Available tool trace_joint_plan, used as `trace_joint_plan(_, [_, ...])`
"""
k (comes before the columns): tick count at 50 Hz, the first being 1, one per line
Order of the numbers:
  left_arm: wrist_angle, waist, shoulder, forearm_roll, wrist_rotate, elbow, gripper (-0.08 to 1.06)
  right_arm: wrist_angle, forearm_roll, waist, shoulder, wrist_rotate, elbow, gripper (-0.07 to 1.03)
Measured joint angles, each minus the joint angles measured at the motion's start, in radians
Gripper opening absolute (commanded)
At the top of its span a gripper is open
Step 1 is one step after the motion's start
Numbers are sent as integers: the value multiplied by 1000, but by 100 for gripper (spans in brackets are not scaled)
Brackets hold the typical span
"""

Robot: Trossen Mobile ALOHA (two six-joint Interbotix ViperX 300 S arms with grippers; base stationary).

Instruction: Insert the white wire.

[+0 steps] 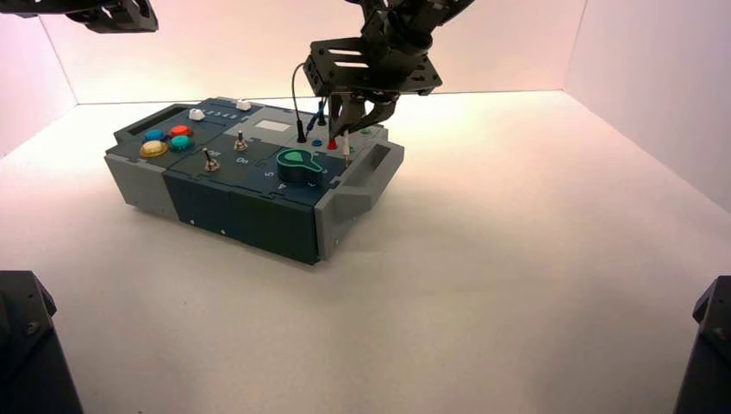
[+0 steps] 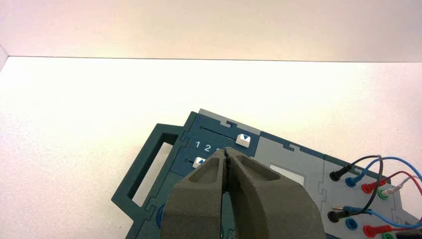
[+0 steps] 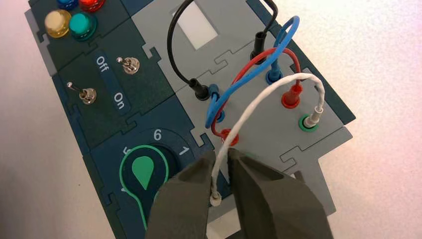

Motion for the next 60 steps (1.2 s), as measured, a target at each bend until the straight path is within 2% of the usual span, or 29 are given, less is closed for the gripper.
trace_joint_plan(3, [0,0,0,0,2,0,-3,0,0,0,0,0,0,7])
trace_joint_plan(8, [0,2,0,2,2,0,-3,0,0,0,0,0,0,-3])
trace_joint_plan(27, [0,2,0,0,2,2,-3,-5,-5,0,-15,0,2,-2])
trace_joint_plan(43, [0,2,0,0,2,0,-3,-98,-29,0,-87,0,44,-2])
trace_joint_plan(60, [0,0,0,0,2,2,-3,-101,-29,0,-98,2,60,-2])
